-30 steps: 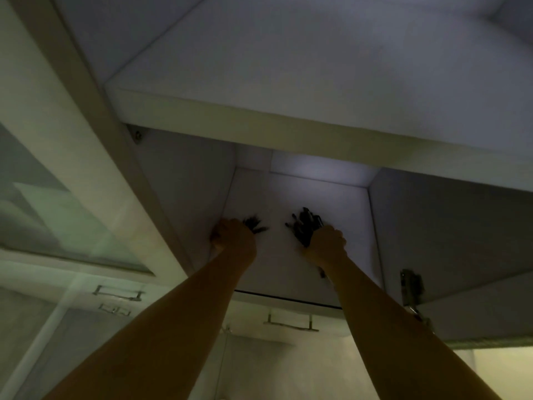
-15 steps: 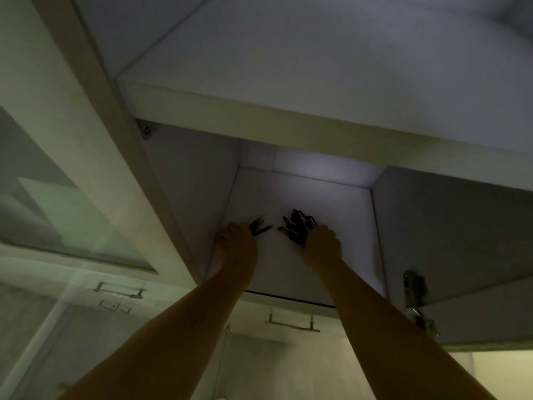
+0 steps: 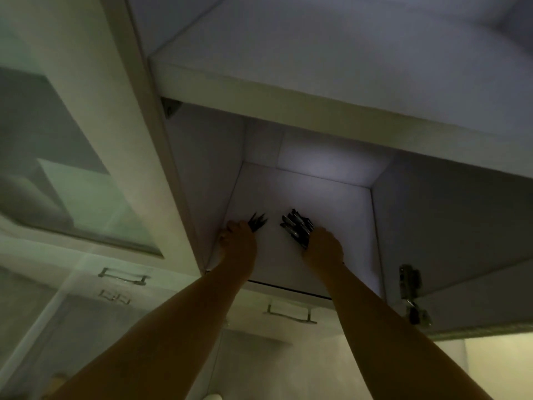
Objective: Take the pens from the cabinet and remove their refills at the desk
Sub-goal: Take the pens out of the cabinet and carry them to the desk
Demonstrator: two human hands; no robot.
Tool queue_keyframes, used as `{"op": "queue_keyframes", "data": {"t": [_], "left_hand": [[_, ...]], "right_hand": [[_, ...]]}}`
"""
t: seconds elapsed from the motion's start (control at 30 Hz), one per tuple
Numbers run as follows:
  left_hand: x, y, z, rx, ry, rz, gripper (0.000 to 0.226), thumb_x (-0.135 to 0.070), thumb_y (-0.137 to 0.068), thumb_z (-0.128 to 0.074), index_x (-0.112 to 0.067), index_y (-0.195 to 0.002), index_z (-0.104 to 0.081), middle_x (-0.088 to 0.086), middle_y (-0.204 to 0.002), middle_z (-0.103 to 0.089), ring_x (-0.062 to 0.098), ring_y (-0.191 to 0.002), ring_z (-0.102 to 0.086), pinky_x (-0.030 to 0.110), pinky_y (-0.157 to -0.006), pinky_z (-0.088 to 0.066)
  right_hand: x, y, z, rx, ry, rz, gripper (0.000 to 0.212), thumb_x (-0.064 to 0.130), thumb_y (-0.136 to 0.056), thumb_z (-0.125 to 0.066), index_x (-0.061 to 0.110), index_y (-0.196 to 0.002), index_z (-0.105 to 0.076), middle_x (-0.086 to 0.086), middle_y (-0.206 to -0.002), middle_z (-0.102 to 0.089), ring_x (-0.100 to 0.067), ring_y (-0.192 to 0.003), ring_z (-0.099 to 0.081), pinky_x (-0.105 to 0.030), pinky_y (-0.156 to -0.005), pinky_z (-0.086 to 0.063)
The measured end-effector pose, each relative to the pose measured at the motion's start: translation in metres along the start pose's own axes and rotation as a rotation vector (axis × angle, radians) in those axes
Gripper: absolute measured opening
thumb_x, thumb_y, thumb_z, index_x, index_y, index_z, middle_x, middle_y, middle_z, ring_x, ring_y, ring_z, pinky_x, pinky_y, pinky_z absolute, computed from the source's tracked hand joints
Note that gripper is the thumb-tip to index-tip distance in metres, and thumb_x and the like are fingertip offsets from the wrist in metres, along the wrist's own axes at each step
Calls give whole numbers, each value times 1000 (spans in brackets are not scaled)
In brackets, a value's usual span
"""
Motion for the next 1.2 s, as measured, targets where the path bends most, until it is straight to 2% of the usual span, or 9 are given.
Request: {"op": "queue_keyframes", "data": {"t": [0.13, 0.3, 0.4, 0.5, 0.57, 0.67, 0.77, 1.07, 1.2], "left_hand": [[15, -1, -1, 31, 307, 4, 37, -8, -101, -35, 0, -136, -30, 20, -128, -51, 33, -114, -57, 40, -94, -47], [33, 21, -4, 91, 624, 93, 30, -22, -102, -36, -2, -123, -45, 22, -116, -60, 38, -105, -59, 41, -87, -46], [42, 39, -8, 166, 828, 195, 34, -29, -104, -33, -3, -117, -49, 22, -121, -58, 39, -108, -57, 44, -94, -47], [52, 65, -15, 203, 1116, 223, 40, -34, -102, -39, 3, -113, -52, 34, -113, -58, 47, -96, -59, 51, -81, -50], [63, 90, -22, 154, 1205, 204, 35, -32, -100, -43, 0, -108, -57, 33, -100, -61, 42, -77, -58, 46, -66, -46], [88, 132, -46, 145, 1305, 231, 23, -31, -100, -45, -14, -91, -58, 5, -70, -56, 20, -56, -51, 30, -52, -41], [115, 173, -74, 173, 1382, 356, 23, -32, -100, -46, -15, -90, -56, -2, -65, -52, 6, -45, -43, 19, -43, -36], [212, 284, -117, 33, 1567, 824, 24, -29, -101, -44, -13, -84, -51, 2, -65, -45, 13, -47, -36, 21, -38, -30], [265, 363, -143, -71, 1609, 1022, 25, -31, -102, -43, -14, -84, -49, 2, -66, -44, 14, -47, -35, 23, -41, -29]], "right_hand": [[-5, 5, 1, 60, -74, 35, 29, 8, -95, -53, 3, -123, -56, -16, -122, -61, -27, -108, -60, -29, -80, -47], [-5, 15, -3, 223, -433, -57, 6, 5, -88, -61, 11, -89, -58, -6, -81, -55, -20, -73, -53, -29, -71, -48], [3, 34, -4, 290, -667, -115, 7, 5, -84, -65, 6, -78, -62, -9, -69, -61, -18, -56, -56, -24, -51, -51], [17, 57, -5, 321, -844, -97, 11, 4, -83, -67, 6, -73, -64, -5, -56, -64, -9, -40, -58, -17, -39, -45], [24, 74, -10, 341, -888, -72, 13, 4, -84, -66, 5, -71, -64, -2, -50, -64, -7, -39, -58, -16, -39, -45], [31, 101, -26, 390, -883, -57, 11, 5, -84, -67, 2, -74, -64, -8, -60, -66, -12, -50, -61, -23, -48, -51], [40, 128, -47, 468, -819, -32, 6, 6, -84, -68, 2, -83, -64, -9, -68, -66, -10, -51, -63, -27, -54, -53], [96, 208, -118, 658, -617, 108, 13, 4, -82, -70, 6, -92, -63, -10, -72, -68, -12, -52, -64, -21, -46, -52], [137, 271, -161, 762, -441, 246, 7, 1, -79, -68, 2, -86, -65, -12, -69, -67, -22, -64, -65, -38, -72, -61]]}}
Point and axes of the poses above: each hand's wrist, its own y-axis away from the middle knuckle, its own z-axis out of the back of the hand, x = y × z, the point moved 4 cm from there along -y, towards the middle knuckle
